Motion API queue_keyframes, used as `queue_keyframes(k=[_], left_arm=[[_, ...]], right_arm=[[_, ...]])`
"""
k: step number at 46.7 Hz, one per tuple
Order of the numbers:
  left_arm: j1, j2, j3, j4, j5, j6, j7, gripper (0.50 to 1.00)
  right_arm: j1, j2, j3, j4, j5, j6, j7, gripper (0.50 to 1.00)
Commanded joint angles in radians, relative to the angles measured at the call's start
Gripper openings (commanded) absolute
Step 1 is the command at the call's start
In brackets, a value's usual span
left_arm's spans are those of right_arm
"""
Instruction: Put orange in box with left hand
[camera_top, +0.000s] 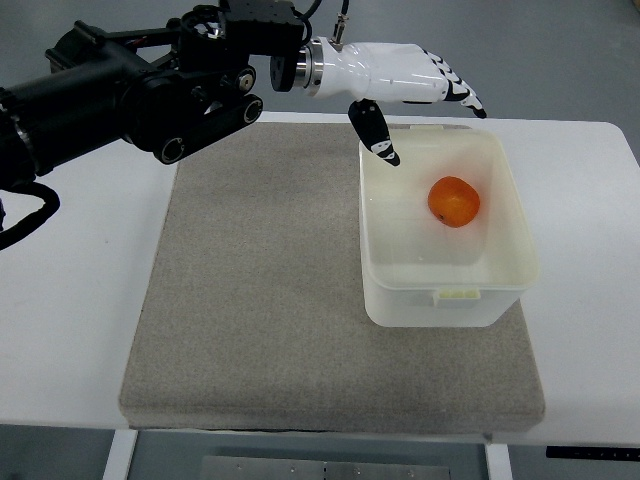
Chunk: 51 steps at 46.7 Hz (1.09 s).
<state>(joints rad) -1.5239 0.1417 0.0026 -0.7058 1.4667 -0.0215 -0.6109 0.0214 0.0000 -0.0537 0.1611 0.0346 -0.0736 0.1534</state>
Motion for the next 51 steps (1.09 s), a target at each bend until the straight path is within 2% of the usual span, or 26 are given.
queue_keyframes(k=[1,13,18,34,41,48,51], left_arm=[[0.005,0.006,0.004,0.061,-0.002,0.003,0.0,0.924],[0.024,0.006,0.016,0.316,-0.127,0.006,0.0,0.926],[0.05,0.007,0.017,0.387,-0.23,0.008,0.0,0.975],[0.171,0.022,0.013,0.531,-0.443,0.008,0.0,0.981],[0.205,0.009,0.014,0.635,-0.555,0.009,0.0,0.973],[0.211,0.006,0.007,0.646,-0.683,0.009,0.0,0.962],[0.215,0.002,0.008,0.646,-0.762,0.009,0.072,0.956]], right_arm=[[0.0,0.0,0.0,0.0,0.001,0.0,0.0,0.926],[0.0,0.0,0.0,0.0,0.001,0.0,0.0,0.926],[0.0,0.0,0.0,0.0,-0.001,0.0,0.0,0.926],[0.0,0.0,0.0,0.0,-0.001,0.0,0.0,0.926],[0.0,0.0,0.0,0.0,-0.001,0.0,0.0,0.926],[0.0,0.0,0.0,0.0,0.001,0.0,0.0,0.926],[0.0,0.0,0.0,0.0,-0.001,0.0,0.0,0.926]])
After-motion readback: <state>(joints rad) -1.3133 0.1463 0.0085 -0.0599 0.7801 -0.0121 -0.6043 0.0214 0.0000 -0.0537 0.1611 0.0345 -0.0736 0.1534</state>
